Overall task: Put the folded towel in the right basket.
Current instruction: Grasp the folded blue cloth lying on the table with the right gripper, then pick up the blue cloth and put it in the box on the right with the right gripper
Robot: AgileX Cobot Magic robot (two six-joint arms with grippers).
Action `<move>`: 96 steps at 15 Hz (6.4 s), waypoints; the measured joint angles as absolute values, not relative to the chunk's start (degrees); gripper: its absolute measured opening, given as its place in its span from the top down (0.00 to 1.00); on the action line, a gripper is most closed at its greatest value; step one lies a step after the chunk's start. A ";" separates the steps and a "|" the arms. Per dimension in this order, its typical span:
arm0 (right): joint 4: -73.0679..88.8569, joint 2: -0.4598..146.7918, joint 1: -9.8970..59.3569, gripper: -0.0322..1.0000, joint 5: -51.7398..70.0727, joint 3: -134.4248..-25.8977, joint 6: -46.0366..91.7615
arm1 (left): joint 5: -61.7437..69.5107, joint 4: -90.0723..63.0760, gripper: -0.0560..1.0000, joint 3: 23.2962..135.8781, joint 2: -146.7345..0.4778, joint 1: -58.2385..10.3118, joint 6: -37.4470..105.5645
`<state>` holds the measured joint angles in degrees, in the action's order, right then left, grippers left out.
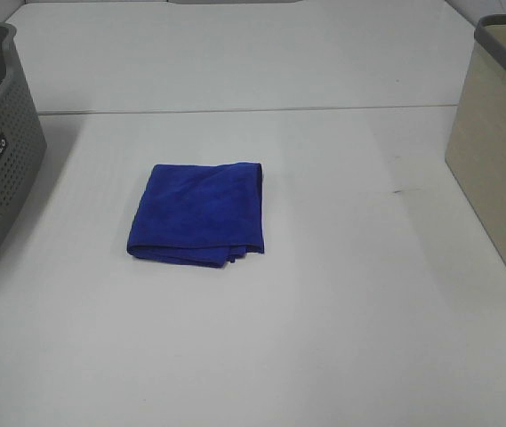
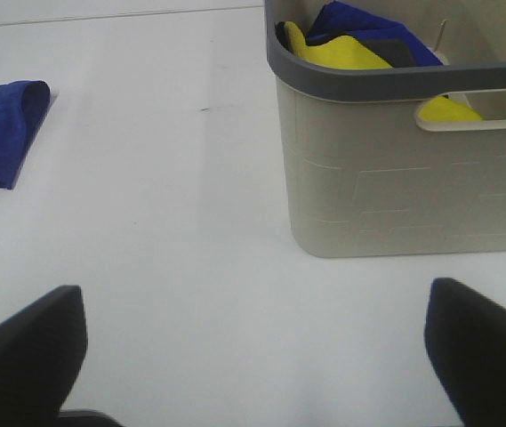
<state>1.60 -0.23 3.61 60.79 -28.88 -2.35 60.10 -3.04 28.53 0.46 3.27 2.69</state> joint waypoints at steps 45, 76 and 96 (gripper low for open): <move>33.58 81.82 11.06 0.02 58.10 -77.52 2.58 | 60.10 -3.09 0.03 28.53 0.46 3.27 2.69; 50.25 136.65 33.17 0.64 23.20 -92.13 5.67 | 60.10 -2.92 0.03 28.53 0.46 3.27 2.69; 39.99 88.35 -19.77 0.90 49.85 -91.04 19.37 | 60.10 -2.92 0.03 28.53 0.46 3.27 2.75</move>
<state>39.99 88.35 -19.77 49.85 -91.04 19.37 60.10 -2.92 28.53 0.46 3.27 2.75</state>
